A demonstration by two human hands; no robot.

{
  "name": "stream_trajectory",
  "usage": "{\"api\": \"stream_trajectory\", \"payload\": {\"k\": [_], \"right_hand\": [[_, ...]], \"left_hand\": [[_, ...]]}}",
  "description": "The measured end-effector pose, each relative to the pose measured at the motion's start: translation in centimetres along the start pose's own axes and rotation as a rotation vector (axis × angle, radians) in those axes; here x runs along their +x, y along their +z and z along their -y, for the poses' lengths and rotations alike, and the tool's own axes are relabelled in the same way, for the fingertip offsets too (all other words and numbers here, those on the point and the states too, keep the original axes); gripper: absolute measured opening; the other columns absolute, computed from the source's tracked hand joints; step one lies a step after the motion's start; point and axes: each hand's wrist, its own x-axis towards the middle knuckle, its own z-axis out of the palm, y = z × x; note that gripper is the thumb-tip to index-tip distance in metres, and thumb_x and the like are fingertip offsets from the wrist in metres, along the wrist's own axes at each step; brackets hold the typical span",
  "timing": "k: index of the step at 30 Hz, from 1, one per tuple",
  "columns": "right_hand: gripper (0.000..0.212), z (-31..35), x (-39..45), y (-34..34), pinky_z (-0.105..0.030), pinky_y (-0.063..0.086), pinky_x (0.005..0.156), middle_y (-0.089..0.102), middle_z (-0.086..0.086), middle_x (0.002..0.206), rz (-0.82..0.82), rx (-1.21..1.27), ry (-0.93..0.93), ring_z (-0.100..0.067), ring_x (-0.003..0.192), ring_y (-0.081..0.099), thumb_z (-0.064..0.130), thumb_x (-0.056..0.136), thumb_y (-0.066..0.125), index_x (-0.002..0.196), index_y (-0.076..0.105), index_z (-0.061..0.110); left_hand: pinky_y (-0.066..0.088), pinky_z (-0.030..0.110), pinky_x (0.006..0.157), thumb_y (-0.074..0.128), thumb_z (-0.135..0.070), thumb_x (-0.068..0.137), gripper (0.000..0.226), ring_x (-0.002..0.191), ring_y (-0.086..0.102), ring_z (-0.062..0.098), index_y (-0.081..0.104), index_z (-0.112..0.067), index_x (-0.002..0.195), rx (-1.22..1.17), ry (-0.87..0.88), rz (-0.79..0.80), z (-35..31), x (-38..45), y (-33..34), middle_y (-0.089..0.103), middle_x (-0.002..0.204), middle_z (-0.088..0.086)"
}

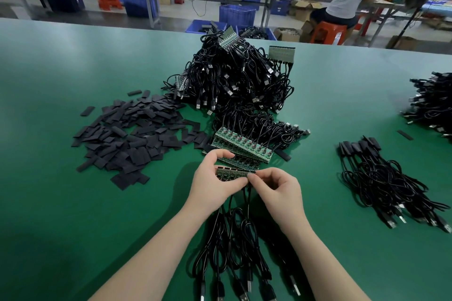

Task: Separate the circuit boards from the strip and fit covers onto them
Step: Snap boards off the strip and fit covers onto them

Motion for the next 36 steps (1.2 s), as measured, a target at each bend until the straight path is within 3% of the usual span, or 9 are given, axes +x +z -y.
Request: {"api": "stream_trajectory", "payload": {"k": [5, 8, 10, 14, 19, 23, 27, 32, 36], "right_hand": [[0.019, -0.5, 0.1, 0.0, -0.017, 0.042, 0.055, 0.063, 0.008, 0.058, -0.032, -0.018, -0.014, -0.002, 0.054, 0.05, 0.019, 0.082, 0.079, 0.067, 0.069, 0.023], [0.018, -0.5, 0.2, 0.1, -0.017, 0.044, 0.056, 0.065, 0.005, 0.06, -0.041, -0.024, -0.009, -0.003, 0.055, 0.052, 0.018, 0.082, 0.079, 0.068, 0.07, 0.023], [0.018, -0.5, 0.2, 0.2, -0.017, 0.044, 0.055, 0.065, 0.006, 0.06, -0.045, -0.044, -0.009, -0.002, 0.055, 0.052, 0.018, 0.082, 0.079, 0.069, 0.069, 0.023], [0.017, -0.4, 0.3, 0.0, -0.017, 0.046, 0.056, 0.066, 0.006, 0.061, -0.036, -0.066, -0.011, -0.002, 0.055, 0.053, 0.018, 0.082, 0.08, 0.069, 0.069, 0.022], [0.019, -0.4, -0.2, 0.3, -0.012, 0.043, 0.055, 0.067, 0.006, 0.063, -0.055, -0.087, -0.021, 0.0, 0.055, 0.054, 0.016, 0.082, 0.079, 0.067, 0.068, 0.02], [0.016, -0.3, -0.3, 0.2, -0.011, 0.044, 0.057, 0.068, 0.011, 0.066, -0.066, -0.056, -0.014, 0.001, 0.057, 0.056, 0.018, 0.084, 0.078, 0.07, 0.069, 0.02], [0.017, 0.3, -0.8, -0.4, -0.014, 0.041, 0.055, 0.06, 0.014, 0.064, -0.301, 0.059, -0.064, 0.0, 0.056, 0.051, 0.016, 0.092, 0.067, 0.077, 0.06, 0.022], [0.019, 4.4, -1.3, -3.3, -0.019, 0.048, 0.053, 0.059, 0.014, 0.081, -0.506, 0.318, -0.36, -0.003, 0.057, 0.058, 0.008, 0.1, 0.053, 0.093, 0.052, 0.025], [0.015, 8.1, -1.6, -4.4, -0.024, 0.045, 0.054, 0.055, 0.003, 0.086, -0.531, 0.323, -0.528, -0.015, 0.06, 0.055, 0.014, 0.098, 0.057, 0.096, 0.054, 0.029]], "left_hand": [[0.052, 0.049, 0.083, 0.082, -0.034, 0.063, 0.046, 0.094, 0.064, 0.029, 0.05, -0.043, 0.094, -0.008, -0.031, -0.045, -0.1, -0.3, 1.0, 0.069, 0.096, 0.006], [0.051, 0.03, 0.082, 0.083, -0.03, 0.066, 0.046, 0.096, 0.059, 0.019, 0.047, -0.041, 0.09, 0.025, -0.022, -0.081, 0.3, -0.3, 1.3, 0.064, 0.097, -0.001], [0.041, 0.01, 0.066, 0.083, -0.03, 0.066, 0.045, 0.08, 0.051, 0.003, 0.044, -0.04, 0.086, 0.063, -0.004, -0.105, 0.3, -0.4, 1.4, 0.06, 0.091, -0.004], [0.037, 0.017, 0.053, 0.082, -0.033, 0.063, 0.046, 0.055, 0.036, 0.003, 0.042, -0.037, 0.084, 0.073, 0.002, -0.128, 0.4, -0.5, 1.5, 0.053, 0.074, 0.001], [0.041, 0.018, 0.045, 0.081, -0.023, 0.066, 0.044, 0.048, 0.051, 0.007, 0.043, -0.037, 0.084, 0.087, -0.01, -0.114, 0.1, -0.5, 1.4, 0.067, 0.065, -0.006], [0.043, 0.01, 0.054, 0.083, -0.027, 0.067, 0.047, 0.067, 0.061, 0.001, 0.045, -0.043, 0.089, 0.085, -0.023, -0.127, 0.3, -0.4, 1.0, 0.068, 0.075, -0.007], [0.042, 0.012, 0.071, 0.08, -0.031, 0.074, 0.052, 0.094, 0.056, 0.002, 0.04, -0.049, 0.103, 0.156, -0.016, -0.081, 0.6, -0.6, 1.0, 0.06, 0.104, -0.014], [0.033, -0.002, 0.08, 0.076, -0.025, 0.08, 0.066, 0.103, 0.049, -0.014, 0.038, -0.043, 0.13, 0.267, 0.113, -0.034, 0.6, -0.6, 1.5, 0.052, 0.116, -0.028], [0.025, 0.028, 0.109, 0.077, -0.033, 0.08, 0.058, 0.13, 0.032, 0.007, 0.051, -0.034, 0.132, 0.547, 0.206, -0.065, 0.6, -0.3, 1.2, 0.04, 0.138, -0.015]]}}
